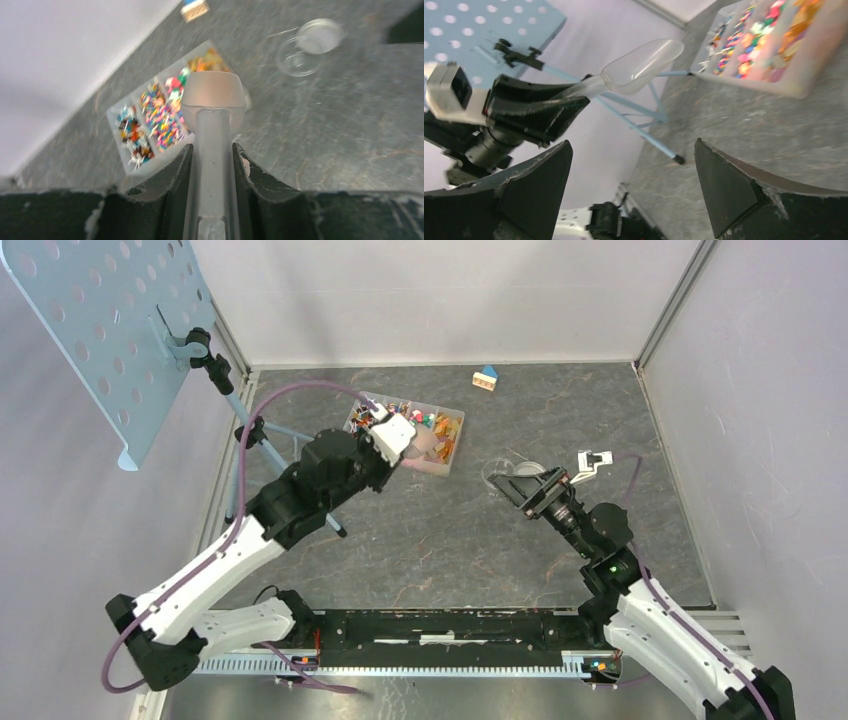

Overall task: Pack the candies
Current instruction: Scoop the fake candies from the storage box.

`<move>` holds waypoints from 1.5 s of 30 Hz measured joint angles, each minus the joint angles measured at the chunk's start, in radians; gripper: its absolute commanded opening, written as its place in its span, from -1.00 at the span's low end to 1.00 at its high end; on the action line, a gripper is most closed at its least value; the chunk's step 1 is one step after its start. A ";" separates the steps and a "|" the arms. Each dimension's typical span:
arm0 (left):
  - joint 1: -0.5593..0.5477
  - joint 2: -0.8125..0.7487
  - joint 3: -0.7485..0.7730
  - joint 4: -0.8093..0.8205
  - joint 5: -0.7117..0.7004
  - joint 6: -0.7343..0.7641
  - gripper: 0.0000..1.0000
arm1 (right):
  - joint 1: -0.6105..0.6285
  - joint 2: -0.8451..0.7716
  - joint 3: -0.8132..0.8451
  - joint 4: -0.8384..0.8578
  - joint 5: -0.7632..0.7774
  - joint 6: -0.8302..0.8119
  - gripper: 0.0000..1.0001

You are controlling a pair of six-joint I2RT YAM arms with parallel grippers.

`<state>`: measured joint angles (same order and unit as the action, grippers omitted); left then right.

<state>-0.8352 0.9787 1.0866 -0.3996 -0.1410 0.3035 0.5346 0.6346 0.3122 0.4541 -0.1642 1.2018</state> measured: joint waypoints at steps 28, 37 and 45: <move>0.521 0.666 0.545 -0.442 0.020 -0.125 -0.95 | 0.000 -0.178 0.034 -0.291 0.139 -0.321 0.96; 0.586 0.717 0.571 -0.497 0.082 -0.080 -0.95 | 0.000 -0.166 0.034 -0.290 0.129 -0.321 0.96; 0.605 0.717 0.516 -0.423 0.117 -0.054 -0.95 | 0.000 -0.146 0.034 -0.290 0.119 -0.328 0.96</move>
<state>-0.2298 1.6955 1.6024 -0.8230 -0.0235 0.2497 0.5346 0.4889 0.3458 0.1642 -0.0448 0.8734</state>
